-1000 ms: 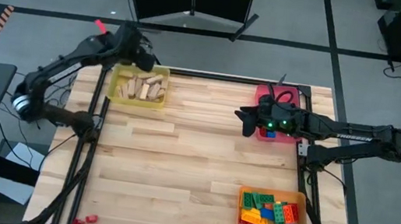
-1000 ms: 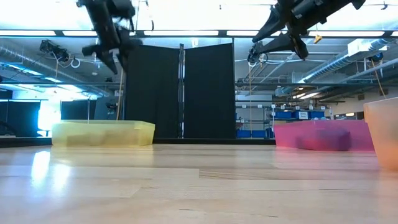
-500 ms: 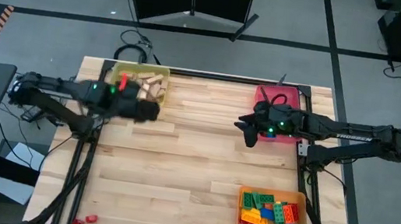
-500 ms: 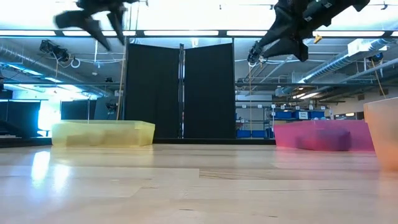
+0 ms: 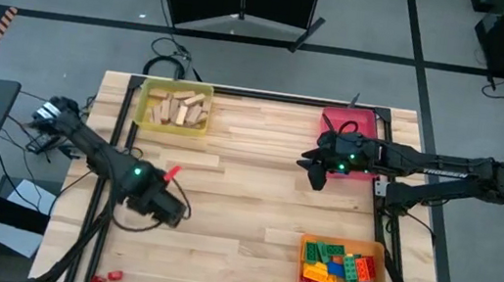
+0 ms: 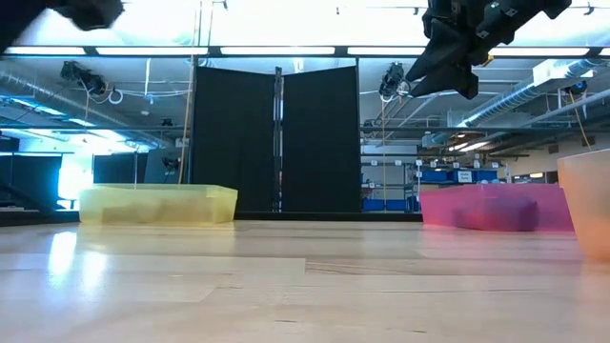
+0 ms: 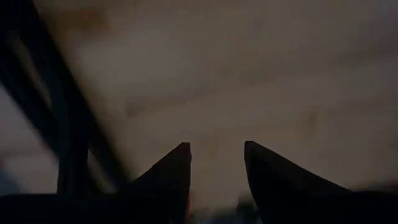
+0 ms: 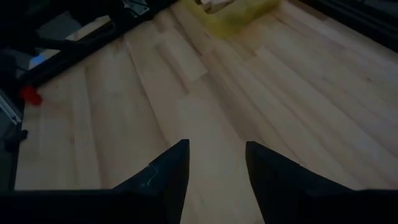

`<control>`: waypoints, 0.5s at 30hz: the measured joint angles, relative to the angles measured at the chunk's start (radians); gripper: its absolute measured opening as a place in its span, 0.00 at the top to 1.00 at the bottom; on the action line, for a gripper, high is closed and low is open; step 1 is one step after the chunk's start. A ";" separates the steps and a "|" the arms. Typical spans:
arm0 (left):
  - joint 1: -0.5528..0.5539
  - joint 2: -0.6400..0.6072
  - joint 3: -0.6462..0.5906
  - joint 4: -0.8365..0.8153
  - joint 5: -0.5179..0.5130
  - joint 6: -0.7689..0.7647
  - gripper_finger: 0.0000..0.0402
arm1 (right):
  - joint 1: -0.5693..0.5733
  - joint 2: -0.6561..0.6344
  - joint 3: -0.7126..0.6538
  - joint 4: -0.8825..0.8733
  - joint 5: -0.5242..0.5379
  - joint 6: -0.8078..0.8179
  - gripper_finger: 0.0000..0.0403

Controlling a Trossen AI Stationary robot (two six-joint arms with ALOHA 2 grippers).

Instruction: Sort blocks by size

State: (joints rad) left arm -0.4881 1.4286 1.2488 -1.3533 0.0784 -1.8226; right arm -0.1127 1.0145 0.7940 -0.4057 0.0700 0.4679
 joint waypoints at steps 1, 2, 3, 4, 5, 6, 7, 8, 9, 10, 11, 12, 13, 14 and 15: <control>-0.008 0.010 0.000 0.011 0.065 0.007 0.61 | 0.000 0.000 0.000 0.000 -0.001 0.000 0.57; -0.017 0.021 0.000 0.017 0.112 0.007 0.61 | 0.000 0.000 0.000 0.000 -0.004 0.000 0.57; -0.025 0.029 0.000 0.027 0.145 0.007 0.61 | 0.000 0.000 0.000 0.000 -0.011 0.000 0.57; -0.034 0.039 0.000 0.040 0.176 0.004 0.61 | 0.000 0.000 0.000 0.000 -0.016 0.000 0.58; -0.041 0.047 0.000 0.051 0.203 0.004 0.61 | 0.000 0.000 0.000 0.000 -0.021 0.000 0.58; -0.049 0.059 0.000 0.061 0.227 0.004 0.61 | 0.001 0.000 0.000 0.000 -0.024 0.000 0.58; -0.057 0.073 0.000 0.074 0.247 0.004 0.61 | 0.004 0.000 0.000 0.000 -0.028 0.000 0.59; -0.065 0.087 0.000 0.086 0.271 0.004 0.61 | 0.007 0.000 0.000 0.000 -0.033 0.000 0.59; -0.070 0.101 0.000 0.091 0.299 0.009 0.61 | 0.010 0.000 0.000 0.000 -0.039 0.000 0.59; -0.076 0.115 0.000 0.096 0.330 0.016 0.61 | 0.016 0.000 0.000 0.000 -0.042 0.000 0.59; -0.083 0.130 0.000 0.111 0.366 0.034 0.61 | 0.023 0.000 0.000 0.000 -0.043 0.000 0.59; -0.091 0.147 0.000 0.132 0.406 0.049 0.61 | 0.030 0.000 0.000 0.000 -0.045 0.000 0.59; -0.100 0.165 0.000 0.145 0.442 0.067 0.61 | 0.037 0.000 0.000 0.000 -0.045 0.000 0.59; -0.109 0.183 0.000 0.158 0.478 0.082 0.61 | 0.044 0.000 0.000 0.000 -0.045 0.000 0.59; -0.119 0.201 0.000 0.174 0.508 0.099 0.61 | 0.050 0.000 0.000 -0.001 -0.045 0.000 0.58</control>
State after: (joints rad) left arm -0.6068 1.6293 1.2488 -1.1790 0.5861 -1.7237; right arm -0.0628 1.0145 0.7940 -0.4063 0.0254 0.4679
